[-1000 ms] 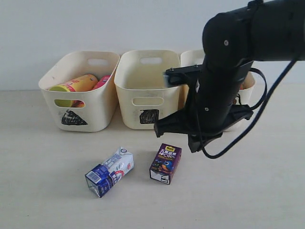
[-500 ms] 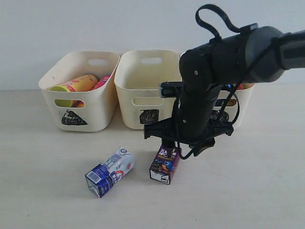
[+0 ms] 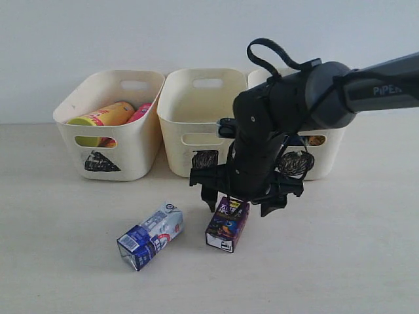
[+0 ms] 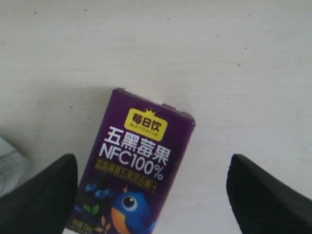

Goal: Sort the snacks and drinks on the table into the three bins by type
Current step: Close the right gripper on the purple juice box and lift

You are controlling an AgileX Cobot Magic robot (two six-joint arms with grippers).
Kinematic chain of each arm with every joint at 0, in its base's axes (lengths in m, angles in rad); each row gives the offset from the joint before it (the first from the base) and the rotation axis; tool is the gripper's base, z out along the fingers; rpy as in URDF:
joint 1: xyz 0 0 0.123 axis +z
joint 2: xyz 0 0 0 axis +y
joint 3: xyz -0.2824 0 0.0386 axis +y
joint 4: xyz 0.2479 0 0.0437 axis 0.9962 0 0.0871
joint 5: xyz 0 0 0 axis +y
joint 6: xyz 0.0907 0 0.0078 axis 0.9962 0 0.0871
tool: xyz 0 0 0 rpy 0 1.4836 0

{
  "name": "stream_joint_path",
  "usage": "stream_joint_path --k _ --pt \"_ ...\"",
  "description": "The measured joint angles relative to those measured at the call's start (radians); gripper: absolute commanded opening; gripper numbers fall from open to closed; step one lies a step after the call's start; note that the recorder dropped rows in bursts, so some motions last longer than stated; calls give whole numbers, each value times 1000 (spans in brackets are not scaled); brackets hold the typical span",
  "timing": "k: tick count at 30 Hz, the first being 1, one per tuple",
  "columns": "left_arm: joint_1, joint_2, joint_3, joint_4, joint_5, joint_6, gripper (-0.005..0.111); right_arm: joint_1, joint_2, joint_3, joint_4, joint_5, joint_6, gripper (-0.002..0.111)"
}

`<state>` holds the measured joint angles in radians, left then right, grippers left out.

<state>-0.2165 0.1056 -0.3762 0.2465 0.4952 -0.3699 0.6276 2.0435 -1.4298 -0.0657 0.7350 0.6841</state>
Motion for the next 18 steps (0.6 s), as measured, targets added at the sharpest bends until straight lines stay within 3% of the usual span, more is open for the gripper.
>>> stream_joint_path --k 10,14,18 --pt "0 0 0 0 4 0 4 0 80 -46 -4 6 12 73" --pt "0 0 0 0 4 0 4 0 82 -46 -4 -3 12 53" --pt "0 0 0 0 4 0 4 0 82 -46 -9 -3 11 22"
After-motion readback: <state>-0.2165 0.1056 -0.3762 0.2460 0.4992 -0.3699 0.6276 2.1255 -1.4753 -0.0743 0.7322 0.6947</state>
